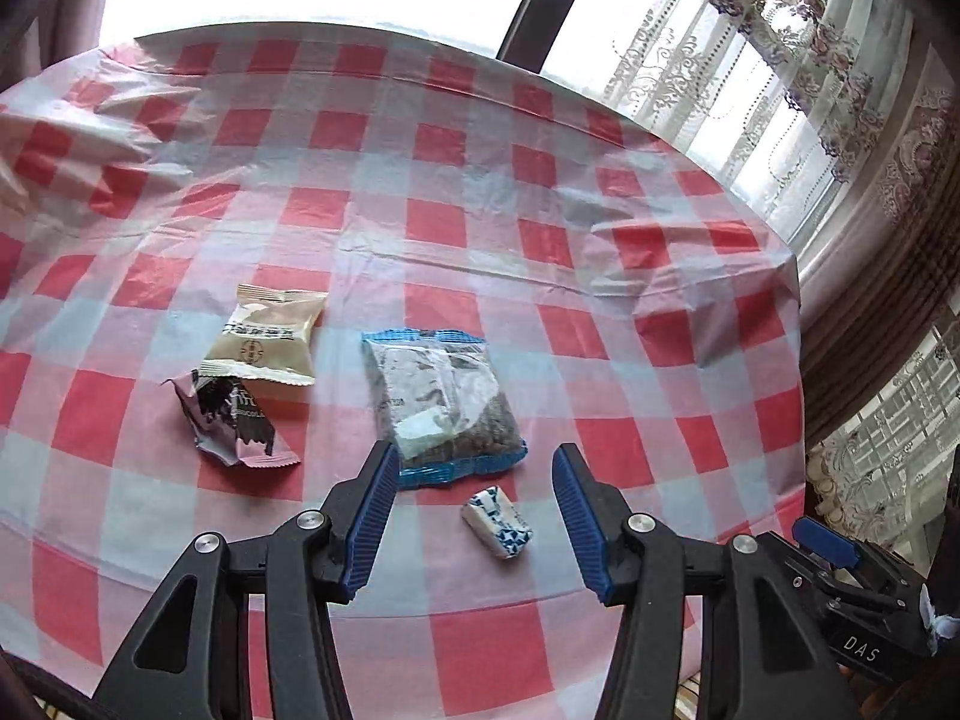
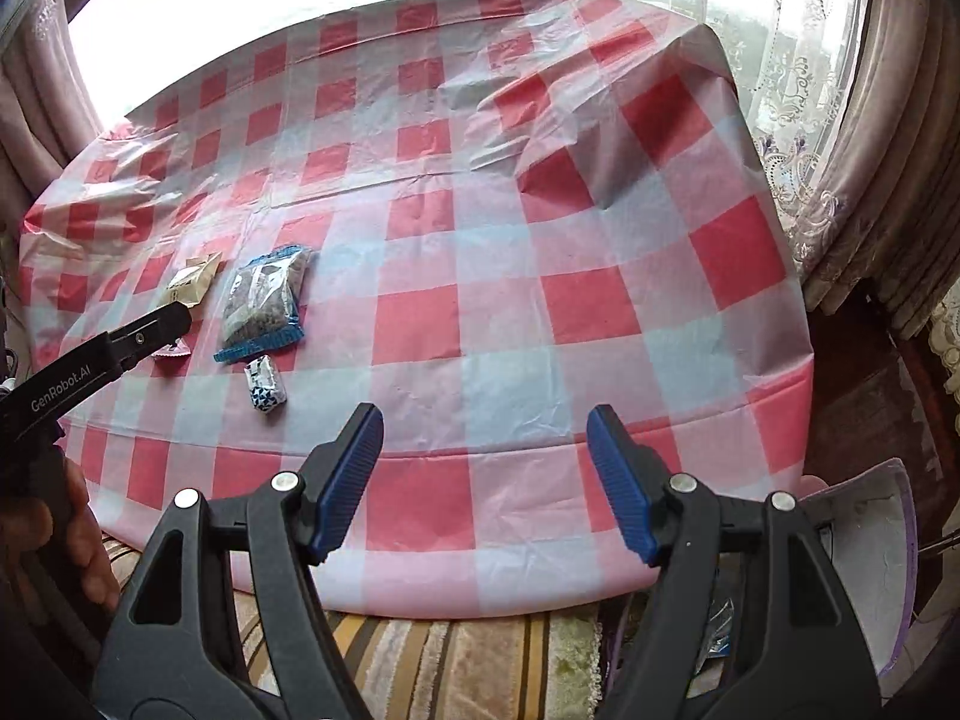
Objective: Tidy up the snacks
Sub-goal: 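Move both tools back over the remaining snacks on the table, then grasp the pink-black wrapper with the left tool while the right tool grasps the blue-white candy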
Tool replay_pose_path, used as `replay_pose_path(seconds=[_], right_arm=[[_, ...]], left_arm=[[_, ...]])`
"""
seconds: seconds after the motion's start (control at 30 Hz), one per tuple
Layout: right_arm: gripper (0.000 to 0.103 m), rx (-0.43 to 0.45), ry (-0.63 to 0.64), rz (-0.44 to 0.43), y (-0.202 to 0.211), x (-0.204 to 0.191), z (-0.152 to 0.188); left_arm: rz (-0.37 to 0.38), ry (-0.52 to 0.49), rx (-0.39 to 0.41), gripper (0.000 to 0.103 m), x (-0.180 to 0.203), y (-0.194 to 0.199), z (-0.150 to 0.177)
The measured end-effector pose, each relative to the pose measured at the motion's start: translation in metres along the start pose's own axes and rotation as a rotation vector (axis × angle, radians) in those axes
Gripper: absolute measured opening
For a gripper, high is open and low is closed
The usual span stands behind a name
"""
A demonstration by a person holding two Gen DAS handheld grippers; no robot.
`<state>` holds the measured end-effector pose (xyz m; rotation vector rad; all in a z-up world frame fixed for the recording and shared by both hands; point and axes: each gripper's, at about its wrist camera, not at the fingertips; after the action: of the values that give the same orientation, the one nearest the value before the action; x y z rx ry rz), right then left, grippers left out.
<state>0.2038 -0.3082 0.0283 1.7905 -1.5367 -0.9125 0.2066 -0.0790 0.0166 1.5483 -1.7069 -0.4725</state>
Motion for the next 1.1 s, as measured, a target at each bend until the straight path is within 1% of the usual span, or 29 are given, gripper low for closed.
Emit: replay_pose_path(seconds=[0.13,0.2,0.33,0.5,0.73,0.8,0.87,0.93,1.0,1.07,1.1], right_arm=[[0.073,-0.009,0.051,-0.041,-0.016,-0.033,-0.004],[0.073,-0.016,0.075,-0.061,-0.023,-0.047,-0.004],[0.073,-0.041,0.119,-0.092,-0.039,-0.072,-0.004],[0.073,-0.067,0.176,-0.121,-0.053,-0.094,-0.004],[0.073,-0.114,0.231,-0.128,-0.074,-0.109,-0.002],[0.070,-0.130,0.239,-0.132,-0.080,-0.111,-0.002],[0.063,-0.147,0.239,-0.133,-0.086,-0.112,-0.002],[0.059,-0.154,0.237,-0.133,-0.090,-0.112,-0.002],[0.056,-0.150,0.241,-0.128,-0.090,-0.113,-0.002],[0.052,-0.146,0.241,-0.123,-0.089,-0.113,-0.002],[0.050,-0.144,0.237,-0.120,-0.089,-0.112,-0.002]], left_arm=[[-0.087,0.091,0.038,0.054,-0.040,0.007,-0.002],[-0.114,0.120,0.033,0.054,-0.055,0.006,-0.002],[-0.132,0.173,0.016,0.054,-0.078,0.000,-0.001],[-0.142,0.209,-0.005,0.054,-0.094,-0.008,-0.001],[-0.148,0.200,-0.053,0.054,-0.100,-0.027,-0.003],[-0.159,0.186,-0.055,0.054,-0.099,-0.031,-0.005],[-0.181,0.157,-0.052,0.053,-0.097,-0.035,-0.008],[-0.200,0.124,-0.049,0.053,-0.095,-0.038,-0.010],[-0.218,0.104,-0.046,0.049,-0.094,-0.040,-0.011],[-0.236,0.089,-0.046,0.040,-0.093,-0.041,-0.011],[-0.234,0.085,-0.045,0.040,-0.094,-0.040,-0.011]])
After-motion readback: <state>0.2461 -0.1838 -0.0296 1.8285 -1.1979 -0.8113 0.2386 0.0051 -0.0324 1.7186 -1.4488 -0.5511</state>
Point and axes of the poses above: each gripper's, at about its wrist camera, not at the fingertips, and y roughly against the way its jaws point, x to its right, z to its underside, and after that the axes turned 4 degrees about -y, right-handed
